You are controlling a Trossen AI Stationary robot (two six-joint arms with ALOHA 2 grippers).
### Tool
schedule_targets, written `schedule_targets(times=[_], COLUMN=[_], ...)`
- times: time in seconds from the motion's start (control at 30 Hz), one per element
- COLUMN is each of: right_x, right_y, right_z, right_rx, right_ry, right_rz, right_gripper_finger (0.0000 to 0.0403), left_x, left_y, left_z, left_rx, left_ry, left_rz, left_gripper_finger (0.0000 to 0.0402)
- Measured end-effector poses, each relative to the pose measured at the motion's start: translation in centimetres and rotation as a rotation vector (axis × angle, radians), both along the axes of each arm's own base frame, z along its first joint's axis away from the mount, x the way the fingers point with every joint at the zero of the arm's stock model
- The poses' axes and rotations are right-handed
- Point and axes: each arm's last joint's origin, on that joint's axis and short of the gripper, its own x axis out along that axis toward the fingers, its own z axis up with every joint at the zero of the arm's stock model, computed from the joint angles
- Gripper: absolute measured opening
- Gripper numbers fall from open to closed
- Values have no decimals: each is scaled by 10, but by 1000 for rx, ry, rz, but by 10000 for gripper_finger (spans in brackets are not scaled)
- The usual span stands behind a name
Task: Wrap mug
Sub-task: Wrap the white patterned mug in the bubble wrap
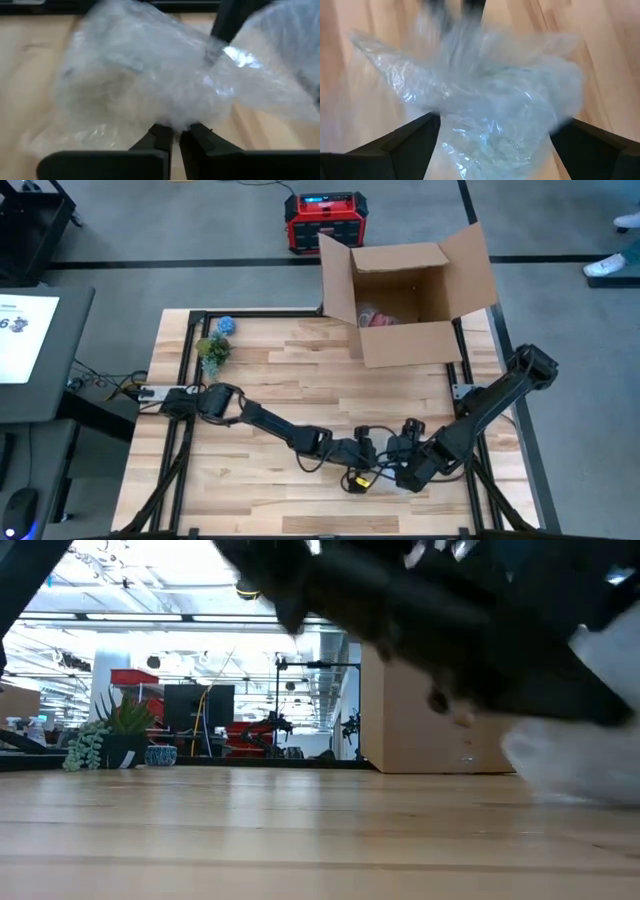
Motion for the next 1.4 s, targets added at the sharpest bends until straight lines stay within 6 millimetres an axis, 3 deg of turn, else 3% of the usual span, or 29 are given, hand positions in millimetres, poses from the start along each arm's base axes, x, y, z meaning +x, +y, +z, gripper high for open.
schedule_targets(times=[0.13, 0.33, 0.57, 0.9, 1.2, 1.4], right_x=[-10, -24, -45, -58, -66, -86], right_y=[11, 30, 51, 59, 64, 67], right_z=[2, -13, -30, -30, -28, -29], right_rx=[-43, -81, -59, -49, -58, -48], right_ry=[-80, -164, -147, -239, -244, -241], right_rz=[8, -11, -47, -93, -35, -67], right_gripper_finger=[352, 352, 352, 352, 352, 352], left_x=[-12, -15, -18, -9, -8, -4], left_y=[4, 6, 7, 12, 12, -1], left_z=[50, 75, 64, 59, 66, 80], left_rx=[1, 8, 15, -21, -9, -19], left_ry=[142, 278, 348, 310, 306, 213], left_rz=[56, 94, 152, 171, 155, 45], left_gripper_finger=[0, 1, 1, 0, 73, 82])
